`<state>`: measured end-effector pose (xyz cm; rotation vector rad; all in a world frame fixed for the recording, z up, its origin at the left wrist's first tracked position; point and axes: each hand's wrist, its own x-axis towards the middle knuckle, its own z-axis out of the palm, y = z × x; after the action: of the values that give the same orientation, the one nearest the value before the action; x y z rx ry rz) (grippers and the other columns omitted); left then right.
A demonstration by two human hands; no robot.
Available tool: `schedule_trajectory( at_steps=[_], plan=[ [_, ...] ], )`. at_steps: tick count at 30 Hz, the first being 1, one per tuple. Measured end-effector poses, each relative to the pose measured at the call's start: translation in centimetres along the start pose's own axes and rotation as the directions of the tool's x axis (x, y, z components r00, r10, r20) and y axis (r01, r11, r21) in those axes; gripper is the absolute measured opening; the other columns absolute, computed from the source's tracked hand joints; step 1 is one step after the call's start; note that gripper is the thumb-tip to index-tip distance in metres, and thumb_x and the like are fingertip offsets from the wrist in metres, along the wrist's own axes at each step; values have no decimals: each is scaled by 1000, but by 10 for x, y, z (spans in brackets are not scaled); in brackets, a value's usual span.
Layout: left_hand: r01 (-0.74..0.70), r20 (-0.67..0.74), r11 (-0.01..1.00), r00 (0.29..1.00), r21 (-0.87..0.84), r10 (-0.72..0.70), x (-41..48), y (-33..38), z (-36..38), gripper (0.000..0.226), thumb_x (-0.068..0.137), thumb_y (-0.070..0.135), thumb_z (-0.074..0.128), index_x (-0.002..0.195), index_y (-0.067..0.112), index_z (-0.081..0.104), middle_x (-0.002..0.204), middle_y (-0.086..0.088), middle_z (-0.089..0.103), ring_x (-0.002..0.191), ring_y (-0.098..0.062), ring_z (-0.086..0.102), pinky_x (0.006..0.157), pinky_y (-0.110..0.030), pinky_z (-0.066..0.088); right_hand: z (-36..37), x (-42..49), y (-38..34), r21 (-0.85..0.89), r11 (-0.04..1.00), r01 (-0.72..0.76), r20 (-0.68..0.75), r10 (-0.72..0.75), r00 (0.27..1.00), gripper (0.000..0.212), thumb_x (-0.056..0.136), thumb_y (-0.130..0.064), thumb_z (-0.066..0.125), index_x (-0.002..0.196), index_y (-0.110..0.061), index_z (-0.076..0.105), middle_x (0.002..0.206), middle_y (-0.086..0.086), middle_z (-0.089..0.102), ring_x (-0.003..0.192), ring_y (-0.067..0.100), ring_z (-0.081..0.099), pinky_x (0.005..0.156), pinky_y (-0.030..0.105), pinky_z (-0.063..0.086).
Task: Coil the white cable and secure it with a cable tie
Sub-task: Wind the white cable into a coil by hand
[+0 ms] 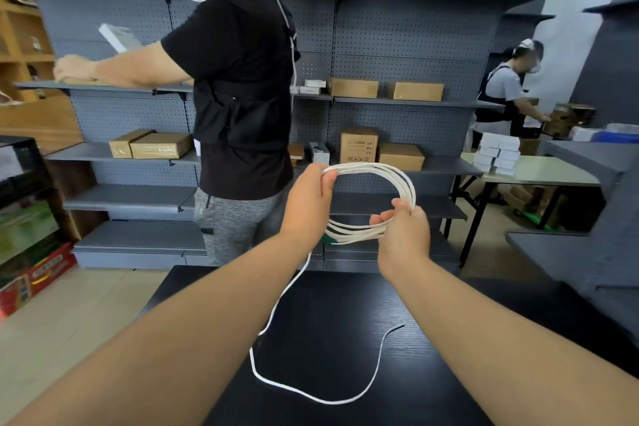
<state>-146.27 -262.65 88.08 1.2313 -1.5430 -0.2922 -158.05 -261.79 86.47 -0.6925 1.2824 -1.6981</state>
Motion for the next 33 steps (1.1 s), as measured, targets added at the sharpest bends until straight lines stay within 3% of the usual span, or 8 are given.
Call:
schedule_trajectory(
  at_steps=[7, 17, 19, 21, 24, 27, 30, 33],
  plan=[
    [-72, -11, 996, 997, 51, 73, 7, -1, -7, 26, 100, 25, 35, 99, 7, 54, 82, -4, 53, 75, -17, 46, 59, -23, 25, 1, 1, -5, 261, 949, -175, 130, 145, 981, 14, 97, -16, 46, 87, -12, 54, 75, 6, 54, 72, 19, 61, 69, 27, 51],
    [-30, -17, 1000, 999, 8, 30, 10, -6, -16, 28, 100, 28, 33, 102, 9, 53, 69, 8, 45, 71, -19, 47, 66, -36, 40, -13, 9, -2, 164, 956, -243, 349, 174, 921, 29, 95, -27, 51, 118, -9, 53, 101, 11, 63, 100, 22, 61, 84, 36, 50],
    [-25, 5, 1000, 1000, 2, 25, 11, -6, -16, 26, 100, 29, 33, 99, 12, 52, 67, 8, 44, 69, -19, 46, 66, -38, 42, -12, 10, -4, 70, 990, -119, 323, 91, 942, 38, 92, -37, 54, 123, -14, 49, 106, 5, 60, 101, 19, 58, 91, 37, 47],
    [-41, 45, 999, 998, 28, 39, 11, -6, -17, 24, 100, 29, 33, 94, 14, 50, 67, 7, 43, 67, -18, 44, 63, -36, 41, -14, 12, -13, -125, 974, 190, 255, -154, 955, 52, 88, -43, 56, 131, -18, 40, 120, 1, 56, 109, 15, 53, 98, 33, 42],
    [-108, 139, 986, 986, 125, 91, 12, -6, -20, 25, 100, 30, 35, 97, 11, 51, 68, 6, 43, 65, -13, 41, 56, -26, 32, -17, 18, -33, -418, 644, 641, 460, -458, 761, 62, 86, -36, 59, 139, -18, 32, 136, -1, 45, 124, 11, 44, 100, 26, 32],
    [-202, 260, 967, 953, 155, 157, 12, -4, -20, 23, 99, 27, 38, 103, 10, 53, 73, 5, 46, 68, -13, 43, 54, -25, 27, -8, 21, -48, -529, 399, 749, 760, -170, 628, 54, 93, -34, 49, 142, -19, 30, 141, 0, 44, 130, 15, 42, 104, 28, 29],
    [-250, 329, 955, 926, 158, 187, 12, -4, -17, 23, 99, 26, 39, 101, 9, 54, 77, 4, 49, 72, -14, 43, 57, -24, 25, -2, 23, -53, -595, 243, 766, 792, 15, 610, 37, 98, -33, 40, 132, -17, 44, 124, 2, 58, 116, 19, 52, 99, 32, 37],
    [-261, 363, 951, 912, 163, 188, 13, -6, -16, 24, 99, 27, 39, 100, 8, 54, 77, 5, 48, 74, -15, 43, 59, -23, 24, -3, 24, -52, -612, 302, 731, 779, 69, 623, 29, 99, -32, 36, 111, -12, 54, 85, -3, 57, 83, 17, 57, 90, 40, 47]
  ],
)
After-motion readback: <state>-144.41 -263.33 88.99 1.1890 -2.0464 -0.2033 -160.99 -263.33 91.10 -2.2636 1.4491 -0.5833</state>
